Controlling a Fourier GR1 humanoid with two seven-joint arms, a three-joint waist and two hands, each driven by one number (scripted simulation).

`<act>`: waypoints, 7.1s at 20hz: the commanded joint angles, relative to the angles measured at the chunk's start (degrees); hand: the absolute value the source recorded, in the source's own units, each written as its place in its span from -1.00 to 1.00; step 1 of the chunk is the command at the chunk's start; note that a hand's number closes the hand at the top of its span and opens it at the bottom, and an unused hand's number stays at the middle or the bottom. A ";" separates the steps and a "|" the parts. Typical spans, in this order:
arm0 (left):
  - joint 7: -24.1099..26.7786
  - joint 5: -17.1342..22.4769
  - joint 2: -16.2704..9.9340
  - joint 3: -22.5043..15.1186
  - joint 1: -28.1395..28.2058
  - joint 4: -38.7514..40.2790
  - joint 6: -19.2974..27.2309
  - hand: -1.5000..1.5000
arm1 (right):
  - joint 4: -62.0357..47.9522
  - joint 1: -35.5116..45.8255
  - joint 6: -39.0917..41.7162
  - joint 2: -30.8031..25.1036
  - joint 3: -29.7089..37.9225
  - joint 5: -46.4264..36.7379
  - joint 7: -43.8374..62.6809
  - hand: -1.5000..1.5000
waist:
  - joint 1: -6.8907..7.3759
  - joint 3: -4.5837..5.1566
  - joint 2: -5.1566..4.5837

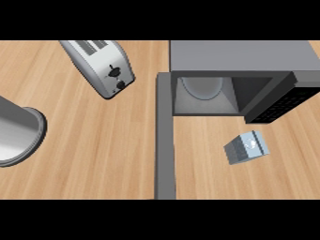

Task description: Pick up the milk, place it into the microwave and close the microwave

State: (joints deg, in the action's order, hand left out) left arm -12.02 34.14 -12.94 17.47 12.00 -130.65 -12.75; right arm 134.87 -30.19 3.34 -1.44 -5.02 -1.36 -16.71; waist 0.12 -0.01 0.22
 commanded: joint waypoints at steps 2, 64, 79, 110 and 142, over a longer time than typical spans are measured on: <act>-0.10 2.71 1.61 3.29 4.92 -3.26 -2.95 -1.00 | -2.41 -0.84 -3.65 1.39 -4.67 -7.05 -1.19 -1.00 | 0.09 0.03 -0.09; -7.19 30.41 4.95 26.60 19.23 -3.12 -25.76 -1.00 | -115.18 50.51 -0.60 -5.21 23.03 -2.35 -57.78 1.00 | 1.57 -0.15 -0.43; -11.62 27.27 7.44 26.27 14.26 -3.74 -23.16 -1.00 | -116.84 60.90 -6.63 -3.86 19.60 -5.68 -43.95 1.00 | 0.81 -0.04 -0.39; -12.18 26.24 1.80 25.66 3.47 5.76 -25.85 -1.00 | -128.22 87.97 -22.16 -17.12 20.27 -10.30 -22.52 1.00 | 6.26 -0.27 -3.31; -12.71 21.05 -1.60 23.96 -2.61 9.74 -26.50 -1.00 | -131.01 90.77 -25.97 -22.87 21.67 -7.64 -22.75 1.00 | 10.09 -0.47 -6.23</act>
State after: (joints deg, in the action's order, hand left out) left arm -24.61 56.59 -14.22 41.76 10.13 -121.70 -38.85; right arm 3.62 59.53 -24.44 -21.00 18.37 -7.10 -40.13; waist 10.38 -0.32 -5.03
